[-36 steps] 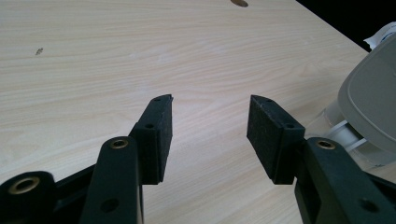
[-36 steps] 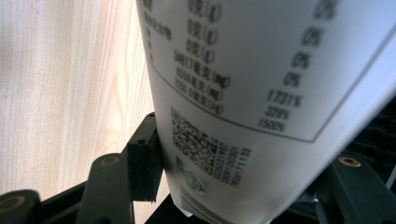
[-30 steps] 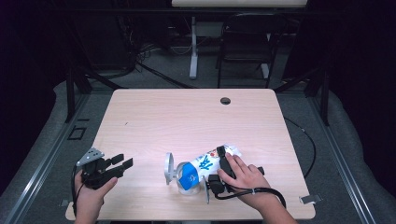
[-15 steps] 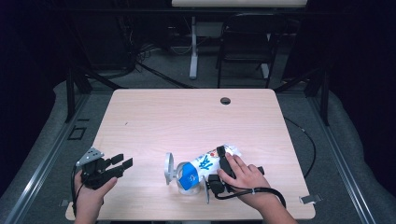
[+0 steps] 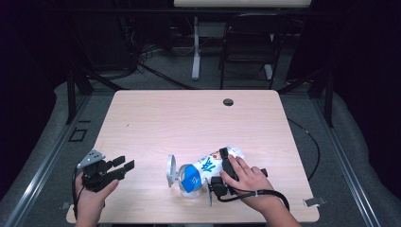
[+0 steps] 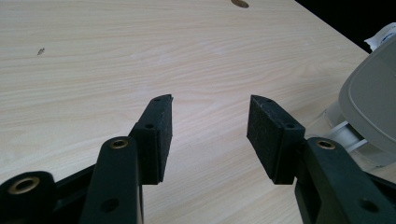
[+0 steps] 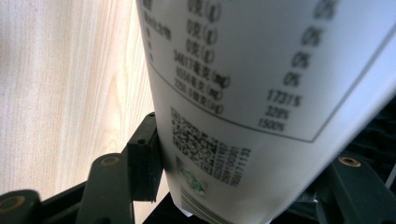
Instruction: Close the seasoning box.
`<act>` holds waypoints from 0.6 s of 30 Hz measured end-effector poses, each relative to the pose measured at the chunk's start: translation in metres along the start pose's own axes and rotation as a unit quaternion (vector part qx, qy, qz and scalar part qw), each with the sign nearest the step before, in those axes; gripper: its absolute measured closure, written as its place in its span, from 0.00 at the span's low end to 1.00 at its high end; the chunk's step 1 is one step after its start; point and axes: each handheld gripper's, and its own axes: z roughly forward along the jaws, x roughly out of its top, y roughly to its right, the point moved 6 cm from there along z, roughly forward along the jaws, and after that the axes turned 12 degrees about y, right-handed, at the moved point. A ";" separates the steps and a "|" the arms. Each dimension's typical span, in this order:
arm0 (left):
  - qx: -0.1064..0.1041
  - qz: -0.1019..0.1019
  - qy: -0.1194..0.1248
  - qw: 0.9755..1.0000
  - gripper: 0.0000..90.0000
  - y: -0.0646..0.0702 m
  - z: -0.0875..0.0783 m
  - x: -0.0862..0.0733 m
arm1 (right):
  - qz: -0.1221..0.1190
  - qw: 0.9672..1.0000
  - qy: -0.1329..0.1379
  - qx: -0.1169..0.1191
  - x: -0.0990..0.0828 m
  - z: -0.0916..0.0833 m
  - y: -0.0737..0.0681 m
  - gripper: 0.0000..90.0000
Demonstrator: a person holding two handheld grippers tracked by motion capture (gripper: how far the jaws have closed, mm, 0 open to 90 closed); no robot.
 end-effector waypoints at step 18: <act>0.000 0.000 0.001 1.000 0.57 0.000 0.000 0.000 | -0.004 1.000 0.000 0.000 0.000 0.000 0.001 0.46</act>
